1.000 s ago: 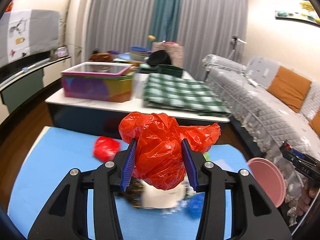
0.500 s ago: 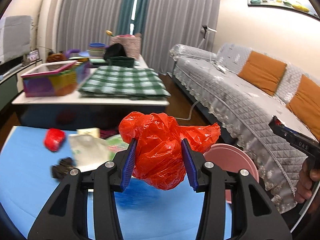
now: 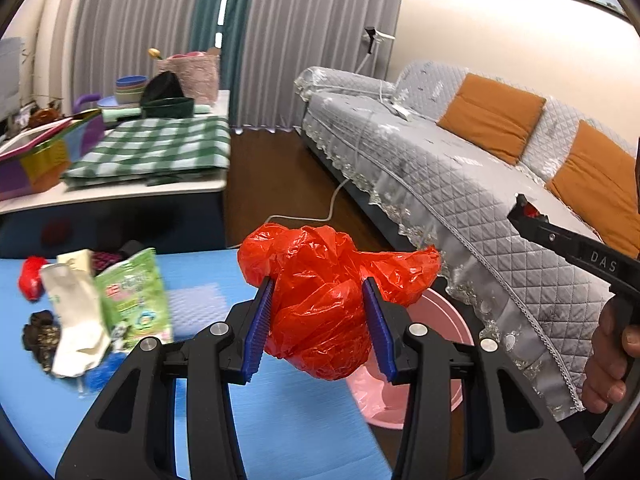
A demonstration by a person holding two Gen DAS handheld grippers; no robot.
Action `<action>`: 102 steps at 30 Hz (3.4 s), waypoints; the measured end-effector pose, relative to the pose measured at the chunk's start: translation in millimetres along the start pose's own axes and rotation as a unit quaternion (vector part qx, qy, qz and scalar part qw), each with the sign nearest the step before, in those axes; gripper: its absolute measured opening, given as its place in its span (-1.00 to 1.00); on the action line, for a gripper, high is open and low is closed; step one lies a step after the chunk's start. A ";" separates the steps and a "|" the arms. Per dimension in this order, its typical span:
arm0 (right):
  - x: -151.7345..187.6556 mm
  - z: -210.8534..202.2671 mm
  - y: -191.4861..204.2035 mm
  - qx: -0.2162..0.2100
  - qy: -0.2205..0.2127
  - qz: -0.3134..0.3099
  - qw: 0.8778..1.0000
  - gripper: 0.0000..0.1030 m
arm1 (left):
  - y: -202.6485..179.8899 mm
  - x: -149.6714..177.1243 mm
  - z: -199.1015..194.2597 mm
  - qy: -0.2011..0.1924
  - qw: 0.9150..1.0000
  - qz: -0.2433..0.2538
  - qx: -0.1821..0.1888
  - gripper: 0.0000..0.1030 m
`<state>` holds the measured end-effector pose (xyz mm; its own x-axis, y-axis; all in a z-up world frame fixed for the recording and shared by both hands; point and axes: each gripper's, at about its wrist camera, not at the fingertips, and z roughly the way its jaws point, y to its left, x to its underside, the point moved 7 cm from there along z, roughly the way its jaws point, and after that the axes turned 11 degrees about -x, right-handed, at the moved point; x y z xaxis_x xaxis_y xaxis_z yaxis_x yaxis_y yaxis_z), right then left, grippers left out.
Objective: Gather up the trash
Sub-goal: 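Carry the wrapper and red bag in both tools over the pink bin, then open both tools to drop the wrapper and red bag into the bin, then move both open tools back over the table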
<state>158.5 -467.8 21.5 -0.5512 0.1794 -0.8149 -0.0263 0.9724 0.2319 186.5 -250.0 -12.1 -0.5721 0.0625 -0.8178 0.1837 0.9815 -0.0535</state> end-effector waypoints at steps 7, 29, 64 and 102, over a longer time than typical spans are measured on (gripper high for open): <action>-2.6 12.3 -10.8 -0.002 0.006 0.009 1.000 -0.07 | -30.0 2.8 19.8 0.009 1.000 0.027 0.011 -0.15; -1.4 27.9 -15.0 -0.002 0.014 0.014 1.000 0.37 | -70.9 18.3 42.2 0.041 0.996 0.057 0.052 0.16; 4.0 10.8 88.1 -0.081 -0.020 -0.018 0.996 -0.02 | 51.8 25.5 -40.2 0.008 1.000 -0.022 -0.004 0.15; 82.5 137.5 229.1 -0.208 0.107 -0.002 0.972 -0.24 | 285.1 72.0 -32.3 -0.004 0.978 -0.099 -0.184 -0.11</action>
<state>221.7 -209.7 -65.7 -0.7096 0.0973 -0.6978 -0.3397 0.8205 0.4599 171.9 40.2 -67.7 -0.5604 -0.1353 -0.8171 -0.2317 0.9728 -0.0022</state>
